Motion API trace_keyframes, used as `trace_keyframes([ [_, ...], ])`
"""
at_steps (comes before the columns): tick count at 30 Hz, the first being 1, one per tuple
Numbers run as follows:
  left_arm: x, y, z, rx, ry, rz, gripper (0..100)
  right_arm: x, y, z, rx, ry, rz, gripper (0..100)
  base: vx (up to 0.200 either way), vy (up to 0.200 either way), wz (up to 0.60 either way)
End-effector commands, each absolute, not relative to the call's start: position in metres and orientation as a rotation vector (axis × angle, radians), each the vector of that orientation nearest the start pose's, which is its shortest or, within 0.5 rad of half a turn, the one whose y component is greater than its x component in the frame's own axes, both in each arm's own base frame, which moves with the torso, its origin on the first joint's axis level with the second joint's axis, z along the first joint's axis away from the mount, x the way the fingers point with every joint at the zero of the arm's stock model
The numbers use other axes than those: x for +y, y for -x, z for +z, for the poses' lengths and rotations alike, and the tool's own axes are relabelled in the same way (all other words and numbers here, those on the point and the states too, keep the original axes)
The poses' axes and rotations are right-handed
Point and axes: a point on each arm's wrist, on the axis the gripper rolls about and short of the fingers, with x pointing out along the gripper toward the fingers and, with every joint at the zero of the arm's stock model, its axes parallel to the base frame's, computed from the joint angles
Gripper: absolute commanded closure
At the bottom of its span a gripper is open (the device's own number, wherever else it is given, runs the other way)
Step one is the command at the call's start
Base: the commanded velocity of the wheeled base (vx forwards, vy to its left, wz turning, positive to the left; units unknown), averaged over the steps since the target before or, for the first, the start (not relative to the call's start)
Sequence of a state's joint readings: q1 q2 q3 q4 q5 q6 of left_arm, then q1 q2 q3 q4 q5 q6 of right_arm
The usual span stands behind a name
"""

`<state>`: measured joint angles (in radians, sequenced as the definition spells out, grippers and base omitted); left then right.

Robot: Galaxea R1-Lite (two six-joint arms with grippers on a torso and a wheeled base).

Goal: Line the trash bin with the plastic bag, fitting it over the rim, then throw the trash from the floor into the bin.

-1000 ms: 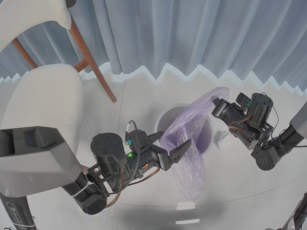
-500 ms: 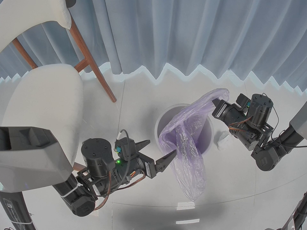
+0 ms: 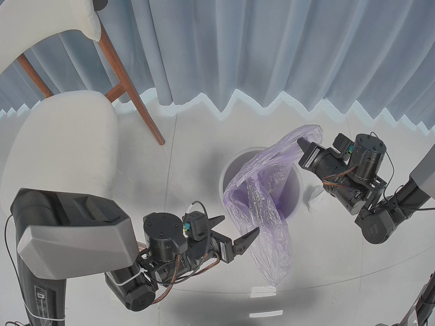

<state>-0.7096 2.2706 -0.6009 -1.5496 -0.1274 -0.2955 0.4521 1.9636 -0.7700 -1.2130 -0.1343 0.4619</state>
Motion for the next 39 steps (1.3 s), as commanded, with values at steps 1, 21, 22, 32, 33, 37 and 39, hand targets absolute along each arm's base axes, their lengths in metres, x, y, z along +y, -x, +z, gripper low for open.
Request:
trace_keyframes([
  [1, -0.233, -0.266, 0.027, 0.266, 0.235, -0.809, 0, 0.152, -0.317, 0.146, 0.052, -0.463, 0.322, 100, 0.000, 0.000, 0.00],
  [21, -0.237, -0.266, 0.010, 0.305, 0.219, -0.812, 100, 0.153, -0.316, 0.144, 0.057, -0.450, 0.322, 100, 0.000, 0.000, 0.00],
  [22, -0.237, -0.266, 0.011, 0.305, 0.221, -0.813, 100, 0.153, -0.316, 0.144, 0.055, -0.449, 0.324, 100, 0.000, 0.000, 0.00],
  [32, -0.238, -0.270, 0.018, 0.273, 0.229, -0.811, 100, 0.151, -0.316, 0.147, 0.047, -0.450, 0.322, 100, 0.000, 0.000, 0.00],
  [33, -0.238, -0.270, 0.018, 0.273, 0.229, -0.811, 100, 0.151, -0.316, 0.147, 0.047, -0.450, 0.322, 100, 0.000, 0.000, 0.00],
  [37, -0.229, -0.275, 0.049, 0.191, 0.274, -0.799, 100, 0.144, -0.319, 0.152, -0.010, -0.437, 0.310, 100, 0.000, 0.000, 0.00],
  [39, -0.224, -0.277, 0.057, 0.171, 0.283, -0.791, 100, 0.132, -0.325, 0.154, -0.042, -0.417, 0.278, 100, 0.000, 0.000, 0.00],
])
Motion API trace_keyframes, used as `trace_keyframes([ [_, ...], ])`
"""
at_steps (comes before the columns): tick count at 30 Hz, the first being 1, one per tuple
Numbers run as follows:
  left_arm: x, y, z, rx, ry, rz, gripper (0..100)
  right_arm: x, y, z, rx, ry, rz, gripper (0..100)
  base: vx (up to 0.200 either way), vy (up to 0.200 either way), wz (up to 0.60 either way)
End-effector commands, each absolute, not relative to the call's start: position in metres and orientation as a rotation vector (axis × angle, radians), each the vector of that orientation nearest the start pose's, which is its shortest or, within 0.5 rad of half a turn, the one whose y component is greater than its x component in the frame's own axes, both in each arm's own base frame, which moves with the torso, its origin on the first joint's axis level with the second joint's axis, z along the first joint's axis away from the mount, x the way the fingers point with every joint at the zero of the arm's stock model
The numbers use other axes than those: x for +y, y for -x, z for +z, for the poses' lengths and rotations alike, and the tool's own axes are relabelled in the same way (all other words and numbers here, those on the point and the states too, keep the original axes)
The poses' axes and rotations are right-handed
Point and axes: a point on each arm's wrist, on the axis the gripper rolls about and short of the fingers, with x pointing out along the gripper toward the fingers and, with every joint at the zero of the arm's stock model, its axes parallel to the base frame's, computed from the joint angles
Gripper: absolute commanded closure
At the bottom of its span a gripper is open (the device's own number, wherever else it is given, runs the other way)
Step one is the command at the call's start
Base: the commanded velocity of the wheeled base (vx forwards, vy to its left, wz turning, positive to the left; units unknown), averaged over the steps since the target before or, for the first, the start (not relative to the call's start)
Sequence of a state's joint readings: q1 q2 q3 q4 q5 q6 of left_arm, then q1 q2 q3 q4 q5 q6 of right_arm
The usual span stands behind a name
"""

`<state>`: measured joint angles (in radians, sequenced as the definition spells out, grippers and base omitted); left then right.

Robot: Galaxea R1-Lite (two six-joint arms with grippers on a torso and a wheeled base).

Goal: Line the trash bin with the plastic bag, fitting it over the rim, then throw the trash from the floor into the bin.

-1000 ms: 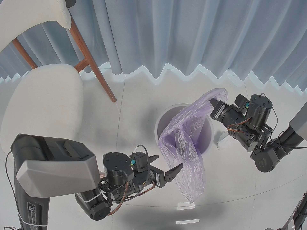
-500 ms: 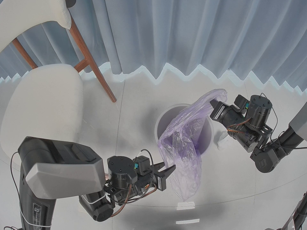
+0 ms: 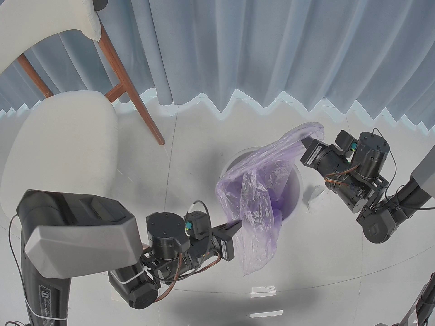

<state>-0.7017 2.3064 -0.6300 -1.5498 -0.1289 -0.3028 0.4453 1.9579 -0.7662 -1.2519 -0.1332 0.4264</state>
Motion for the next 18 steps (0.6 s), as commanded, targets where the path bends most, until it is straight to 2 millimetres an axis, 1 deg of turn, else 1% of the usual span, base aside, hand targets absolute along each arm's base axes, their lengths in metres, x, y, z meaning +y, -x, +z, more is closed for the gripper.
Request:
trace_keyframes([
  [1, -0.223, -0.277, 0.057, 0.171, 0.285, -0.789, 100, 0.131, -0.326, 0.154, -0.043, -0.415, 0.275, 100, 0.000, 0.000, 0.00],
  [4, -0.216, -0.281, 0.060, 0.162, 0.286, -0.769, 100, 0.118, -0.330, 0.158, -0.063, -0.405, 0.245, 100, 0.000, 0.000, 0.00],
  [9, -0.209, -0.288, 0.063, 0.145, 0.293, -0.747, 100, 0.111, -0.330, 0.164, -0.080, -0.406, 0.240, 100, 0.000, 0.000, 0.00],
  [15, -0.209, -0.288, 0.064, 0.143, 0.293, -0.746, 100, 0.104, -0.333, 0.164, -0.083, -0.403, 0.225, 100, 0.000, 0.000, 0.00],
  [16, -0.207, -0.289, 0.066, 0.136, 0.295, -0.742, 100, 0.099, -0.336, 0.167, -0.095, -0.404, 0.213, 100, 0.000, 0.000, 0.00],
  [18, -0.204, -0.289, 0.070, 0.128, 0.299, -0.742, 100, 0.098, -0.336, 0.166, -0.093, -0.397, 0.217, 100, 0.000, 0.000, 0.00],
])
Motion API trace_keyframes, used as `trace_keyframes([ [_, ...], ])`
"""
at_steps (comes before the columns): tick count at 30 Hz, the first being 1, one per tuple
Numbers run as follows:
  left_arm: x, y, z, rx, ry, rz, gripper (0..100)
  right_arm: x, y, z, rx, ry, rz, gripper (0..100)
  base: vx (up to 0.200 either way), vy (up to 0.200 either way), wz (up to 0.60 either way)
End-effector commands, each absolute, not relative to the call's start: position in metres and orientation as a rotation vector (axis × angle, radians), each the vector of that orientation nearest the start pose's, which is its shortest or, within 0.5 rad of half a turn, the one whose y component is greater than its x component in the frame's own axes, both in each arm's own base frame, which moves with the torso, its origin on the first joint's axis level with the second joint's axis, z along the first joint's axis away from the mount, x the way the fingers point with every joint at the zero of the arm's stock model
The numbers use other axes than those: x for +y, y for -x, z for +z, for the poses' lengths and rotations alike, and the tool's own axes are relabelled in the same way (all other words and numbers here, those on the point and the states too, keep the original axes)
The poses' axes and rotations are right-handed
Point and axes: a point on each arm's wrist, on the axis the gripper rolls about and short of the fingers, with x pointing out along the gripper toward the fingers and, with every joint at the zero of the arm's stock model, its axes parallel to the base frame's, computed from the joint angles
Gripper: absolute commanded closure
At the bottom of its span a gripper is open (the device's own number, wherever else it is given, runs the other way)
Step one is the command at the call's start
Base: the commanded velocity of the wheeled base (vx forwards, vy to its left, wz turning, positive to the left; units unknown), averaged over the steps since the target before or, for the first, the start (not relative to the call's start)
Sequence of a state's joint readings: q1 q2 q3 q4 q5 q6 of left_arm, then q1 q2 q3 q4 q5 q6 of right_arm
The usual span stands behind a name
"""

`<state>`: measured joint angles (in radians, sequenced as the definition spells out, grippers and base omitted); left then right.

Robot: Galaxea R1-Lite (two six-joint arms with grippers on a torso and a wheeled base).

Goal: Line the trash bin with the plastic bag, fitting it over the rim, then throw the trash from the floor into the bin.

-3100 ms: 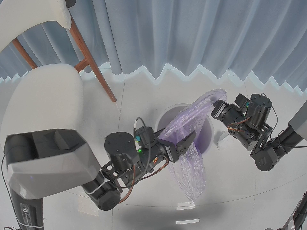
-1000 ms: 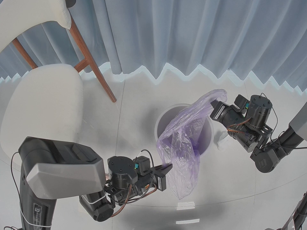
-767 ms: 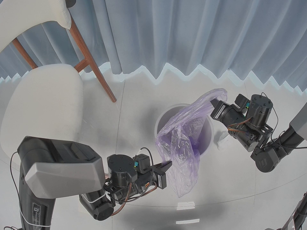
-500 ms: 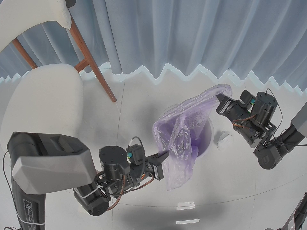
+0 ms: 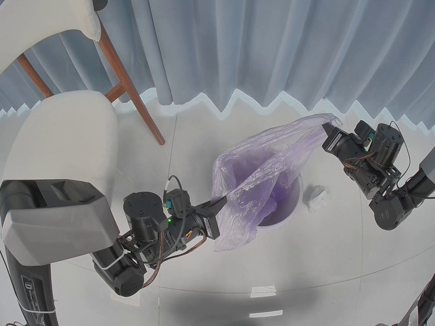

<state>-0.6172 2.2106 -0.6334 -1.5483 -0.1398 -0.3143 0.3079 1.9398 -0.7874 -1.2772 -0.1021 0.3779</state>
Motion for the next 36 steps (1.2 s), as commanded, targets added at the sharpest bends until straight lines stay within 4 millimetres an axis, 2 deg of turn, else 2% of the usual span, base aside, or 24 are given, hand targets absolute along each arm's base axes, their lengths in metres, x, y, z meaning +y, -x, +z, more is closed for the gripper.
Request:
trace_keyframes([
  [1, -0.204, -0.289, 0.071, 0.124, 0.300, -0.746, 100, 0.097, -0.336, 0.166, -0.094, -0.393, 0.217, 100, 0.000, 0.000, 0.00],
  [9, -0.196, -0.293, 0.079, 0.101, 0.305, -0.731, 100, 0.091, -0.338, 0.167, -0.101, -0.389, 0.200, 100, 0.000, 0.000, 0.00],
  [28, -0.178, -0.298, 0.100, 0.045, 0.332, -0.700, 100, 0.090, -0.336, 0.163, -0.081, -0.385, 0.214, 100, 0.000, 0.000, 0.00],
  [33, -0.180, -0.295, 0.099, 0.054, 0.335, -0.716, 100, 0.091, -0.334, 0.159, -0.063, -0.381, 0.223, 100, 0.000, 0.000, 0.00],
  [36, -0.188, -0.292, 0.098, 0.062, 0.353, -0.746, 100, 0.098, -0.327, 0.151, -0.035, -0.356, 0.242, 100, 0.000, 0.000, 0.00],
])
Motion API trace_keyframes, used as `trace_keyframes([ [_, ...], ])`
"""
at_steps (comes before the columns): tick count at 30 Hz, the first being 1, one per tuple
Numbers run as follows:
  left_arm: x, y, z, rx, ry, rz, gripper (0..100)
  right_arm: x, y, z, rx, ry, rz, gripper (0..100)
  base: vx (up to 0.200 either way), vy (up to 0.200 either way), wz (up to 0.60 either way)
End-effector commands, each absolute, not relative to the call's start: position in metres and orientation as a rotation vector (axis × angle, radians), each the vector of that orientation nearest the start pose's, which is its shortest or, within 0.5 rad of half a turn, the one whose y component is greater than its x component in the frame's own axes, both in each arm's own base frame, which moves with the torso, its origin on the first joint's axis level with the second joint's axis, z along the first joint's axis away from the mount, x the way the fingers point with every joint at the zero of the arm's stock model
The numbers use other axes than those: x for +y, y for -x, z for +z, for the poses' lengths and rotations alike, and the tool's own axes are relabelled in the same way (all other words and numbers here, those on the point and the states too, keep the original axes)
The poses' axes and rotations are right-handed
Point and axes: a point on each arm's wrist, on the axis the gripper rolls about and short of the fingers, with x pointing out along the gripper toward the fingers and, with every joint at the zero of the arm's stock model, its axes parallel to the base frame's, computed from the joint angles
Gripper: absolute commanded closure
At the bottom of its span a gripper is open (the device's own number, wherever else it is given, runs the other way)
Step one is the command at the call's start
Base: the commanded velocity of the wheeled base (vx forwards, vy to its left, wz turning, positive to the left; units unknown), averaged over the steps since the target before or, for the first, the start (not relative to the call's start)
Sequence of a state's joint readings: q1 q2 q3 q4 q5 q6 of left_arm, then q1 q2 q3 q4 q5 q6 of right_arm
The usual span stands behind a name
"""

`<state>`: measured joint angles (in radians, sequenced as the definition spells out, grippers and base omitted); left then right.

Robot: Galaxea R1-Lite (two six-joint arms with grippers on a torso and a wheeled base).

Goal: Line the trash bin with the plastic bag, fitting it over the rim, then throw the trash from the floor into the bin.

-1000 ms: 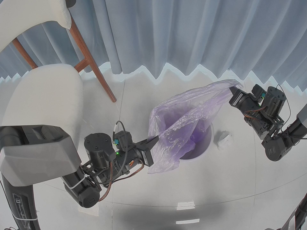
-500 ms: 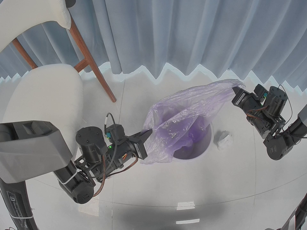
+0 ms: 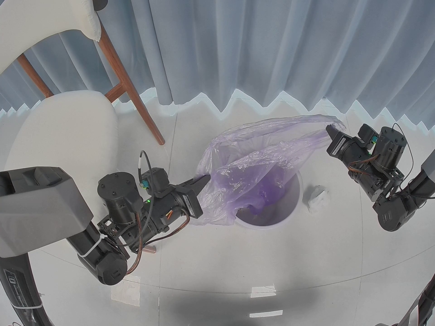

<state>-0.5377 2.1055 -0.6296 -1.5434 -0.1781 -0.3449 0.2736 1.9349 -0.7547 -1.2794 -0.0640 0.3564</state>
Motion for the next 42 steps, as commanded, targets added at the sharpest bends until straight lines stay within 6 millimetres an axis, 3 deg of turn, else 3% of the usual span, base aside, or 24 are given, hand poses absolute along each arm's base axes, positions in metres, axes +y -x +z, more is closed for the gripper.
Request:
trace_keyframes([
  [1, -0.192, -0.289, 0.098, 0.065, 0.356, -0.759, 100, 0.102, -0.325, 0.150, -0.028, -0.347, 0.255, 100, 0.000, 0.000, 0.00],
  [6, -0.213, -0.273, 0.092, 0.115, 0.381, -0.825, 100, 0.121, -0.315, 0.149, -0.038, -0.353, 0.319, 100, 0.000, 0.000, 0.00],
  [14, -0.216, -0.271, 0.086, 0.135, 0.378, -0.826, 100, 0.135, -0.306, 0.141, 0.001, -0.350, 0.363, 100, 0.000, 0.000, 0.00],
  [15, -0.216, -0.271, 0.087, 0.134, 0.379, -0.827, 100, 0.135, -0.307, 0.142, -0.008, -0.354, 0.363, 0, 0.000, 0.000, 0.00],
  [20, -0.215, -0.271, 0.085, 0.140, 0.374, -0.824, 100, 0.144, -0.297, 0.142, 0.029, -0.429, 0.397, 0, 0.000, 0.000, 0.00],
  [28, -0.211, -0.271, 0.096, 0.103, 0.381, -0.818, 100, 0.153, -0.283, 0.132, 0.140, -0.410, 0.417, 0, 0.000, 0.000, 0.00],
  [33, -0.213, -0.266, 0.092, 0.127, 0.376, -0.829, 100, 0.169, -0.275, 0.124, 0.209, -0.456, 0.455, 0, 0.000, 0.000, 0.00],
  [42, -0.216, -0.261, 0.092, 0.133, 0.373, -0.844, 100, 0.180, -0.280, 0.100, 0.288, -0.436, 0.440, 0, 0.000, 0.000, 0.00],
])
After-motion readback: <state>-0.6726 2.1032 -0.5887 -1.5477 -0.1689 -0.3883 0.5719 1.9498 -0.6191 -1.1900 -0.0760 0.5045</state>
